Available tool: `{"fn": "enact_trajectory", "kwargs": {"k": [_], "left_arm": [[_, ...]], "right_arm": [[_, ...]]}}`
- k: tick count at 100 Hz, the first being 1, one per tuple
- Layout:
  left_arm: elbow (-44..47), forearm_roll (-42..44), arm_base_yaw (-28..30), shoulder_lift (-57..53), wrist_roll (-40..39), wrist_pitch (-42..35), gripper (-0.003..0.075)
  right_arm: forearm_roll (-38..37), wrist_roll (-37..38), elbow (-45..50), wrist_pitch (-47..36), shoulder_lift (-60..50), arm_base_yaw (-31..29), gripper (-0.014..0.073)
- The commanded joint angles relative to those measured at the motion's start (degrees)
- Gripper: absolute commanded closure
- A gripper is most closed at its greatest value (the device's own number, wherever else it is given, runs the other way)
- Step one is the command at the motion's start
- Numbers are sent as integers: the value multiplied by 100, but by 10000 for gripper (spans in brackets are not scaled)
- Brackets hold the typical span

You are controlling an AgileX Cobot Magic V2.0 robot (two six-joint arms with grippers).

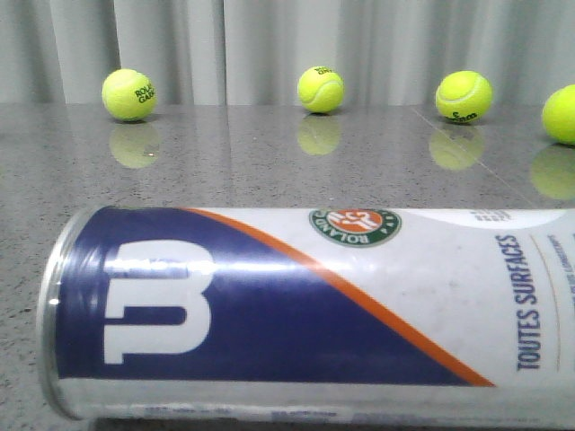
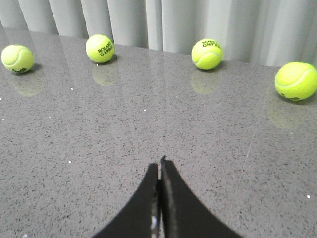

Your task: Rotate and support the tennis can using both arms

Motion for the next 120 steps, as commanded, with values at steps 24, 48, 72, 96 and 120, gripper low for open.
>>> {"fn": "enact_trajectory", "kwargs": {"k": [24, 48, 72, 96, 120], "left_arm": [[253, -45, -8, -189, -65, -456, 739], [242, -68, -8, -189, -65, -578, 739], [-640, -148, -8, 44, -65, 155, 739], [-1995, -228, -8, 1175, -65, 1579, 739], [-2989, -761, -8, 2589, -65, 2753, 733]], "right_arm": [[34, 5, 337, -198, -1051, -33, 654], [34, 5, 337, 46, -1111, -33, 654], [34, 5, 337, 76, -1111, -33, 654], [34, 5, 337, 70, -1111, -33, 654], [34, 5, 337, 70, -1111, -33, 654]]}}
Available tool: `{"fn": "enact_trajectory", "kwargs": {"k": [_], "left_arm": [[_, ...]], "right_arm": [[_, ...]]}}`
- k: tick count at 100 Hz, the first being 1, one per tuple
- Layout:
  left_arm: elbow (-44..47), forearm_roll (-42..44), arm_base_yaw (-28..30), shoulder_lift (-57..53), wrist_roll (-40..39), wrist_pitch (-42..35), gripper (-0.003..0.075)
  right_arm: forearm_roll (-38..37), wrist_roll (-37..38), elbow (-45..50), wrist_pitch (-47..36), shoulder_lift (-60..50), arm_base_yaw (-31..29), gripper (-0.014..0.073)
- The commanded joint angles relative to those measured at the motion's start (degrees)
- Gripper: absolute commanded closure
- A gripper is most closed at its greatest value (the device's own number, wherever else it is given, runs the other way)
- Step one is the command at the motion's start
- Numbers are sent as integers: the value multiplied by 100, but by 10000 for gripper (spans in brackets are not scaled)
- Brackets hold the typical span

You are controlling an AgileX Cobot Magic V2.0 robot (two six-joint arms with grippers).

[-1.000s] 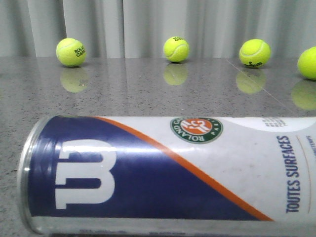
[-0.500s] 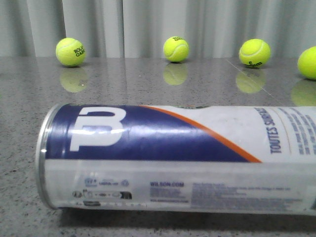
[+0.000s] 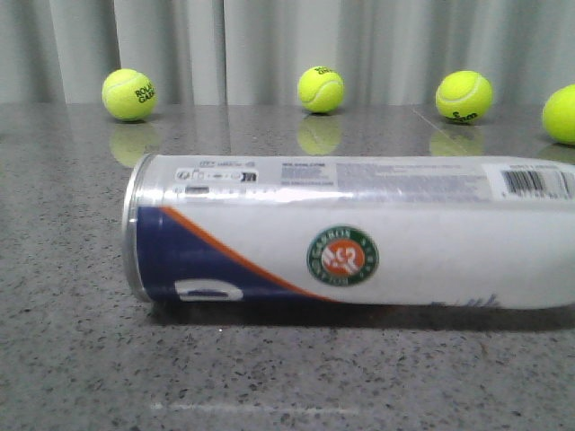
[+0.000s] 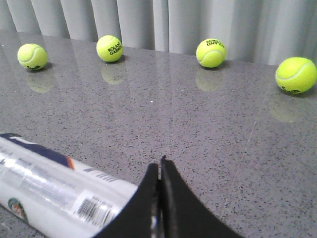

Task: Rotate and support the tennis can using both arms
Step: 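Grasp the can's metal end with the left gripper and lift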

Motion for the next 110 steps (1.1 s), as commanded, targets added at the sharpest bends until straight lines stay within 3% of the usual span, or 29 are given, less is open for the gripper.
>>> {"fn": "enact_trajectory", "kwargs": {"k": [1, 8, 25, 33, 45, 71, 84, 110], "left_arm": [[-452, -309, -8, 540, -65, 34, 733], [-644, -714, -8, 907, 18, 167, 668], [-864, -2683, -8, 1632, 1412, 147, 300], [-907, -3906, -8, 2014, 2154, 147, 199], [-1025, -5203, -8, 2602, 2938, 357, 209], [-1637, -7159, -21, 4264, 4191, 1822, 216], [-1984, -7477, -270, 5025, 4301, 2097, 217], [-2521, -8075, -1410, 6467, 4278, 2687, 253]], "right_arm": [[24, 2, -148, -404, 28, -33, 654], [24, 2, -148, -404, 28, -33, 654], [24, 2, -148, -404, 28, -33, 654], [24, 2, -148, -404, 28, -33, 654], [24, 2, -148, -404, 28, -33, 654], [24, 2, -148, -404, 28, -33, 654], [24, 2, -148, -404, 28, -33, 654], [24, 2, -148, -404, 28, -33, 654]]}}
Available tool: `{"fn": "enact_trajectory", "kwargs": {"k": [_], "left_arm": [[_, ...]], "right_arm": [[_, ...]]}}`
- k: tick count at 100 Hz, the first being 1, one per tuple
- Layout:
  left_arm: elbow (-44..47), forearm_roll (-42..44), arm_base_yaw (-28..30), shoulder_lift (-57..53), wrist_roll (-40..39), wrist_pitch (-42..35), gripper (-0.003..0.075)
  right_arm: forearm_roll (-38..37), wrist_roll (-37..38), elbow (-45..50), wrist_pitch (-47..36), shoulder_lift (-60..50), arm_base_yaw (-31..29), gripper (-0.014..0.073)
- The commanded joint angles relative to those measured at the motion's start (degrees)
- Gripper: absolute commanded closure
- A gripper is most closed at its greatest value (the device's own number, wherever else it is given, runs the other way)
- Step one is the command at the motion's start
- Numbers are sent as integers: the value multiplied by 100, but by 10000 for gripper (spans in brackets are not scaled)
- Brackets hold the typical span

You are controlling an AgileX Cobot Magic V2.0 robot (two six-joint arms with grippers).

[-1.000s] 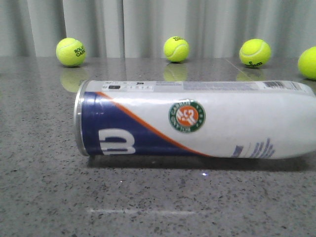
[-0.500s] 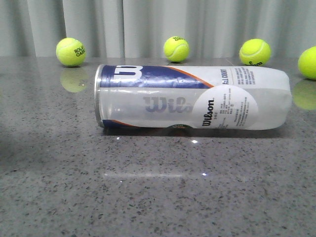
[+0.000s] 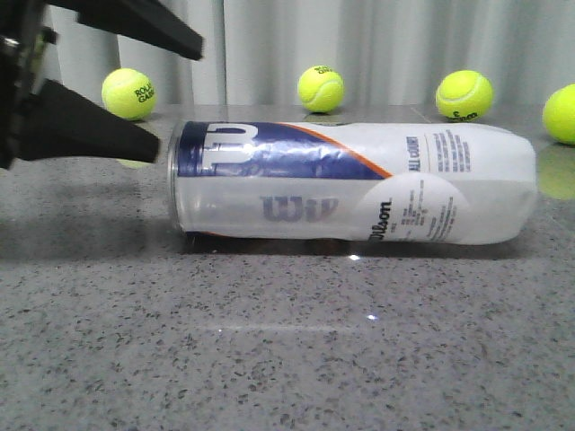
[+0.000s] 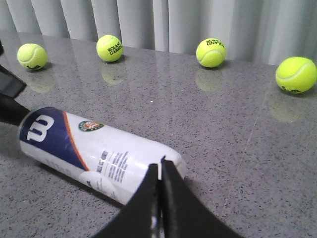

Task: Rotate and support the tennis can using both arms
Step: 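Grasp the can's metal end with the left gripper and lift, then swing the can upright with the left gripper and set it down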

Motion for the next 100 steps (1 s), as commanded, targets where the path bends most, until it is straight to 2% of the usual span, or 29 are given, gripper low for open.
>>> {"fn": "enact_trajectory", "kwargs": {"k": [1, 5, 10, 17, 20, 21, 26, 34, 52, 74, 100], "left_arm": [[-294, -567, -355, 283, 28, 369, 262], [-367, -626, -458, 485, 40, 368, 297], [-432, -803, -528, 646, 133, 417, 393], [-458, -1300, -548, 722, 609, 605, 613], [-469, -1544, -548, 721, 805, 699, 733], [-469, -1544, -548, 721, 848, 749, 740], [-548, -1731, -536, 708, 1091, 909, 740], [-805, -1563, -527, 628, 1156, 959, 739], [-1656, -721, -538, 189, 1020, 409, 739], [-3000, 1311, -641, -191, 122, 214, 739], [-4532, 4556, -1430, -140, -1481, 481, 739]], "right_arm": [[24, 2, -148, -404, 28, -33, 654], [24, 2, -148, -404, 28, -33, 654], [24, 2, -148, -404, 28, -33, 654], [24, 2, -148, -404, 28, -33, 654], [24, 2, -148, -404, 28, -33, 654], [24, 2, -148, -404, 28, -33, 654], [24, 2, -148, -404, 28, -33, 654], [24, 2, -148, -404, 28, -33, 654], [24, 2, -148, -404, 28, -33, 654], [24, 2, -148, -404, 28, -33, 654], [24, 2, -148, -404, 28, -33, 654]]}}
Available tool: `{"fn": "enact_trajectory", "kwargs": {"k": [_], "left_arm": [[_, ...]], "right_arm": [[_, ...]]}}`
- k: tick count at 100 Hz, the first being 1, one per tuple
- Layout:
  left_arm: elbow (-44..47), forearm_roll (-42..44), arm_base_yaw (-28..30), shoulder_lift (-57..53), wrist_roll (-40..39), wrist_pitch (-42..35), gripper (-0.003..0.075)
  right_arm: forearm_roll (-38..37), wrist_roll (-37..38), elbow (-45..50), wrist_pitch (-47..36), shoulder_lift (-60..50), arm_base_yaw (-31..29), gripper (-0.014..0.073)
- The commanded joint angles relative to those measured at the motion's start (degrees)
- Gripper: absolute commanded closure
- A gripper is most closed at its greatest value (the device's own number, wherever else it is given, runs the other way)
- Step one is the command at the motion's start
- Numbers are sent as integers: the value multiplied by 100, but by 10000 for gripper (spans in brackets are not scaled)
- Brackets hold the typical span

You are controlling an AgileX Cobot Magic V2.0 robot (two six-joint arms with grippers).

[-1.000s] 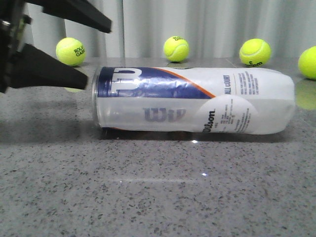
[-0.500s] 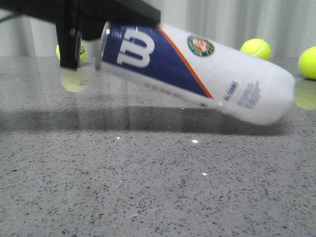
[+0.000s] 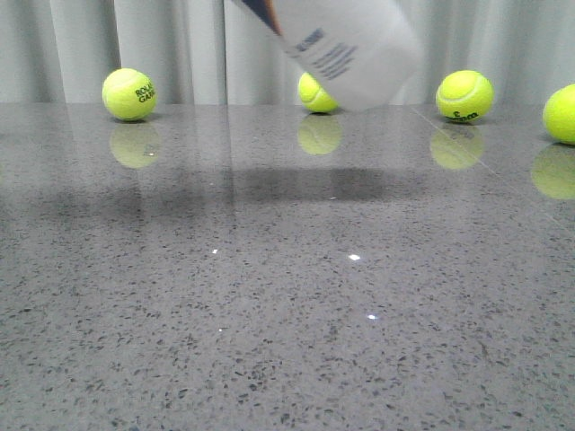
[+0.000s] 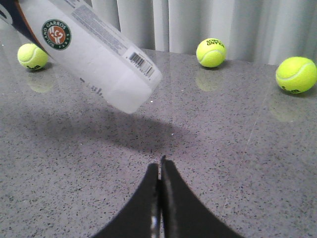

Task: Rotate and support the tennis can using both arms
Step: 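Swing the can upright with the left gripper and set it down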

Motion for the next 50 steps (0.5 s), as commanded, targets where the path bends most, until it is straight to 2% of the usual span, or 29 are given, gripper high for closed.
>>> {"fn": "enact_trajectory", "kwargs": {"k": [1, 9, 30, 37, 50], "left_arm": [[-549, 788, -321, -129, -586, 56, 739], [-760, 1591, -608, -25, -910, 282, 739], [-851, 3400, -1304, 163, -1027, 904, 739], [-851, 3678, -1403, 218, -1037, 1002, 739], [-851, 3679, -1404, 268, -1037, 1002, 739]], "right_arm": [[24, 2, -148, -404, 28, -33, 654], [24, 2, -148, -404, 28, -33, 654], [24, 2, -148, -404, 28, -33, 654], [24, 2, -148, -404, 28, -33, 654], [24, 2, -148, -405, 28, -33, 654]]}}
